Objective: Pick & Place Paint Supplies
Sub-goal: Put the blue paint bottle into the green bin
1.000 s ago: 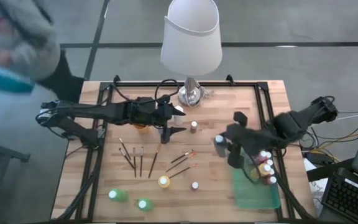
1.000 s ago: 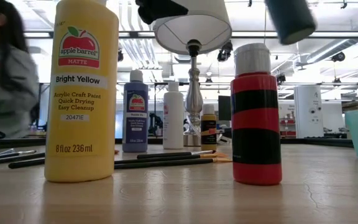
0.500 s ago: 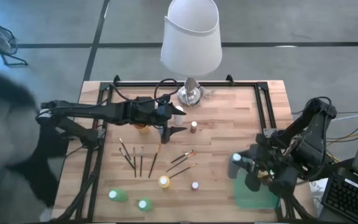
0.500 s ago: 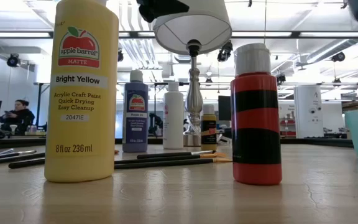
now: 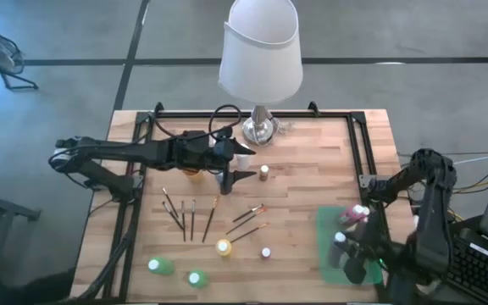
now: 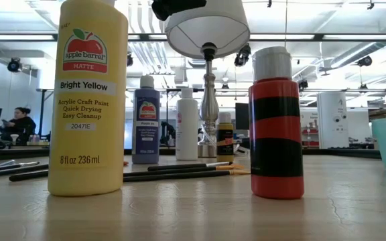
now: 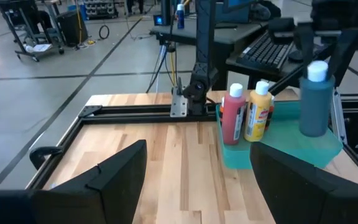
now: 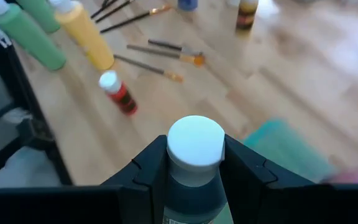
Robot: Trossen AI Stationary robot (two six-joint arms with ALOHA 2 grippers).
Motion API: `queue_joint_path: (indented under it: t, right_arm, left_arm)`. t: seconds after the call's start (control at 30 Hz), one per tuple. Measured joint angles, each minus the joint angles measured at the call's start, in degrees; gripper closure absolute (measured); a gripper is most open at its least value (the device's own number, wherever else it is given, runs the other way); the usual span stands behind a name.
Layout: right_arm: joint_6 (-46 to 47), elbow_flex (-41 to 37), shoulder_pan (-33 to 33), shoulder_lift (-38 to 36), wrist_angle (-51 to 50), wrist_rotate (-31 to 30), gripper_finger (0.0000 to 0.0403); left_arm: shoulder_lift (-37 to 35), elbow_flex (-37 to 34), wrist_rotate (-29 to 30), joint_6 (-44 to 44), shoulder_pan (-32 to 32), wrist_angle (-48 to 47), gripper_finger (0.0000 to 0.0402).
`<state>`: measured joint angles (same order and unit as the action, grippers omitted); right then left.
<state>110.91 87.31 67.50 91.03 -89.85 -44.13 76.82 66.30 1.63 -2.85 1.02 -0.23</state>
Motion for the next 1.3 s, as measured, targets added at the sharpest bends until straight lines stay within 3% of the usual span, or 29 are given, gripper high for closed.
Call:
queue_joint_path:
  t: [0.23,0.43,0.6,0.9,1.1,1.3]
  right_arm:
    - [12.7,0.0,5.61,7.37,-0.15,1.74,0.0292]
    - [14.47,-1.55,6.0,12.09,0.07,6.6,0.0292]
    - [16.33,-6.01,6.4,11.1,-0.22,8.26,0.0292]
    - [20.87,-14.54,6.38,8.39,-0.34,2.24,0.0292]
    - [20.65,-15.56,5.91,7.18,-0.15,0.89,0.0292]
    - [19.13,-14.77,6.83,7.15,-0.16,3.36,0.0292]
  left_arm:
    - [0.28,-0.02,-0.02,0.07,0.0,3.46,0.0113]
    - [0.28,-0.02,-0.02,0.09,0.0,6.21,0.0113]
    - [0.28,-0.02,-0.03,0.82,0.0,7.8,0.0113]
    - [0.28,-0.02,-0.04,1.55,0.0,7.82,0.0113]
    - [0.28,-0.02,-0.04,1.42,0.07,7.84,0.0113]
    - [0.28,-0.02,-0.04,1.4,0.09,7.83,0.0113]
